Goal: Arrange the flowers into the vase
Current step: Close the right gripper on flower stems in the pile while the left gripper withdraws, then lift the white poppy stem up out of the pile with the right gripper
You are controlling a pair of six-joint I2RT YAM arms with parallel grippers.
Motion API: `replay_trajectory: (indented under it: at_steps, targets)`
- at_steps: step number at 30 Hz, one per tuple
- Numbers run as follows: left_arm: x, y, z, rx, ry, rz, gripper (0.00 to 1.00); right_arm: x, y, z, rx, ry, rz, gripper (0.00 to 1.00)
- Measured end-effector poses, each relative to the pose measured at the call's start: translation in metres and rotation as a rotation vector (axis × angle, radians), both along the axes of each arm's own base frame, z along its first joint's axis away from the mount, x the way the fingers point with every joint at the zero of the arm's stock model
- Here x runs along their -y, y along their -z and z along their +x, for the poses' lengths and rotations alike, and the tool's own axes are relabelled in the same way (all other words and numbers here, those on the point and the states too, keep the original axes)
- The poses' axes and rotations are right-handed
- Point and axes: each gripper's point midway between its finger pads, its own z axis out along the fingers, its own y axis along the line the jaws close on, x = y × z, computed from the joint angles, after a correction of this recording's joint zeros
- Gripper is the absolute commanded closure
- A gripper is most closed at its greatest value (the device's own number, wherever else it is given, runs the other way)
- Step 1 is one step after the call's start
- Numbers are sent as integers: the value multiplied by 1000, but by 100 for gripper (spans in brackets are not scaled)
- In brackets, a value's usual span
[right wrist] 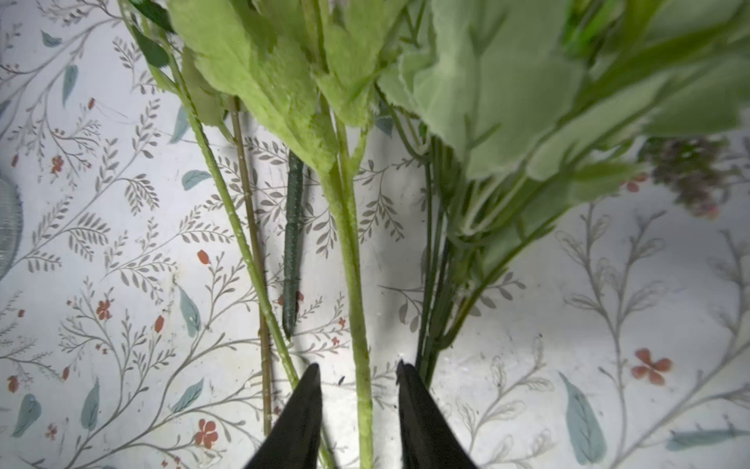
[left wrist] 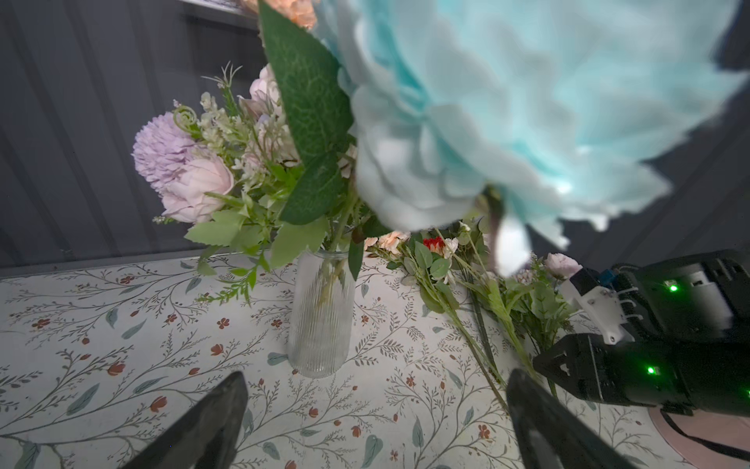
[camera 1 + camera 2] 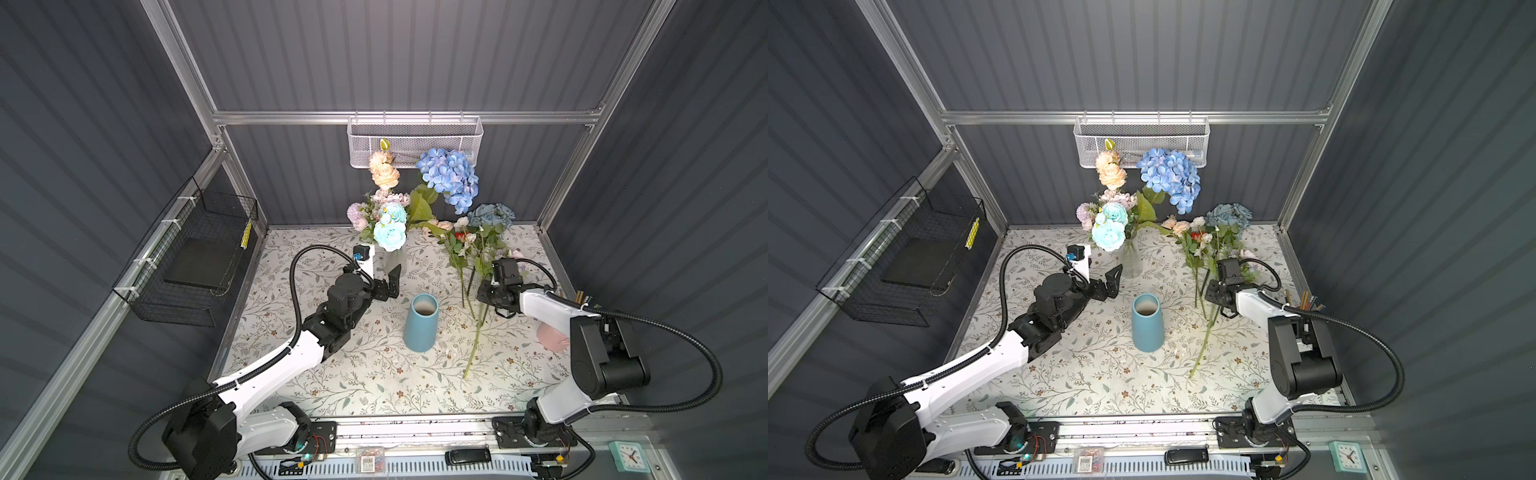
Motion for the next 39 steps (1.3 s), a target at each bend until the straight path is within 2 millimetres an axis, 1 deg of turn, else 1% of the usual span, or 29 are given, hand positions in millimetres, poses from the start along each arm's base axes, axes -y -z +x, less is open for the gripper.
replay_trajectory:
  at_steps: [4,8,10,12,15,16,19,22,29,34,36,39]
  targets:
    - [-14,17,17,-56,-31,-34,1,0,13,0,-34,1,2,72]
    - [-27,32,25,-105,-56,-70,1,1,18,2,-49,4,5,80]
    - [-31,35,26,-117,-60,-86,1,0,19,4,-51,4,9,83]
    - [-32,35,27,-124,-58,-99,1,0,20,6,-53,4,17,88]
    - [-31,34,27,-126,-48,-115,1,-1,22,7,-57,4,28,98]
    - [-31,34,28,-128,-48,-119,1,-1,22,7,-58,2,32,100]
    - [-32,34,28,-129,-47,-130,1,-1,19,8,-49,0,44,100]
    - [-32,35,29,-133,-47,-134,1,-1,10,7,-19,-3,65,100]
    - [-32,38,32,-143,-45,-146,1,-3,-28,-3,98,-45,109,100]
    - [-31,36,34,-140,-40,-163,1,-5,-51,-11,170,-70,127,100]
    - [-34,35,36,-138,-43,-179,1,-5,-62,-14,203,-77,133,100]
    - [-40,33,40,-141,-52,-206,1,-6,-86,-18,271,-89,137,100]
